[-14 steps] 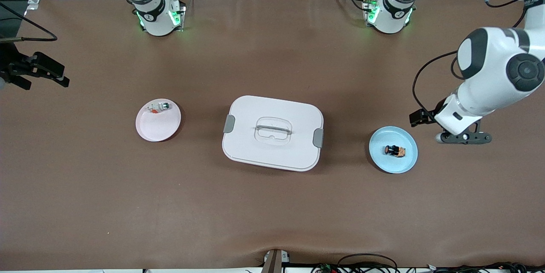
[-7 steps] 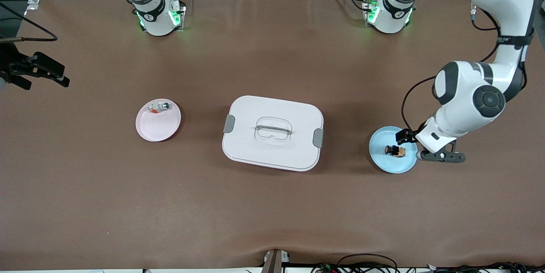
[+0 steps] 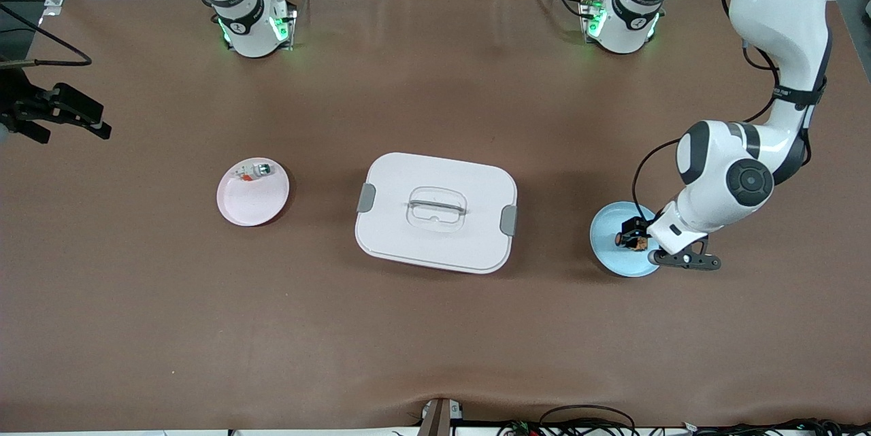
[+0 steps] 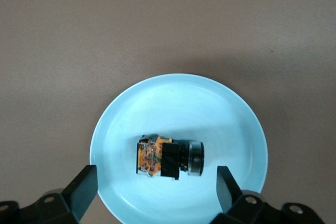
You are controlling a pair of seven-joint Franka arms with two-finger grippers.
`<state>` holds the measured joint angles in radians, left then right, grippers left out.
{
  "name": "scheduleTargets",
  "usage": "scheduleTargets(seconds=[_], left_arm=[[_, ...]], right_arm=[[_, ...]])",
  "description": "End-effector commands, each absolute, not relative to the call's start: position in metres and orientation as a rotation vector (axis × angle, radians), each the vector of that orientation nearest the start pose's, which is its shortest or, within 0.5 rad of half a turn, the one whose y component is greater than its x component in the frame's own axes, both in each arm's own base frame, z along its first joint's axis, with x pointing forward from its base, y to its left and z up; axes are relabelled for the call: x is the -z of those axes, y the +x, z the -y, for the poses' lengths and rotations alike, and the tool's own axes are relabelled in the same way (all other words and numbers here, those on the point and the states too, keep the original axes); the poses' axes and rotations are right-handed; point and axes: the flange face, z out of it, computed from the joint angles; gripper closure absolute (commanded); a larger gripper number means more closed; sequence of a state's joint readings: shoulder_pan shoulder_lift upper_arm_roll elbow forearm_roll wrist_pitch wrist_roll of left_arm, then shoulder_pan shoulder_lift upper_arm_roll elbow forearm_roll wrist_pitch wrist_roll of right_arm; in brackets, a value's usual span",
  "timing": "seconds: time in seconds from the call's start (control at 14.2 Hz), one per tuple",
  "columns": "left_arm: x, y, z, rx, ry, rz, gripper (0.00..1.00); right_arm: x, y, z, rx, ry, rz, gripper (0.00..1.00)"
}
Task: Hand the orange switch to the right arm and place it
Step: 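Close the left gripper on the orange switch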
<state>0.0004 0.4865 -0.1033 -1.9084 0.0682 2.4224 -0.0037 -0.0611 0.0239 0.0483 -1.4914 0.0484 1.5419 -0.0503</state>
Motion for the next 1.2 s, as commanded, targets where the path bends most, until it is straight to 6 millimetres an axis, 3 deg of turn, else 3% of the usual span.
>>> scheduleTargets(seconds=[0.0,0.42,1.13], left_arm=[[-0.235,0.631,0.064,0.069,-3.128,-0.230,0.00],[-0.206,0.629,0.063,0.053,-3.137,-0.226,0.00],[-0.187,0.621,0.067,0.002,-3.142,-0.229,0.05]], right_arm=[[-0.649,0.551,0.005,0.050,-3.095,0.041,0.00],[-0.649,0.551,0.005,0.050,-3.093,0.041,0.00],[-0.649,0.551,0.005,0.050,-3.095,0.041,0.00]])
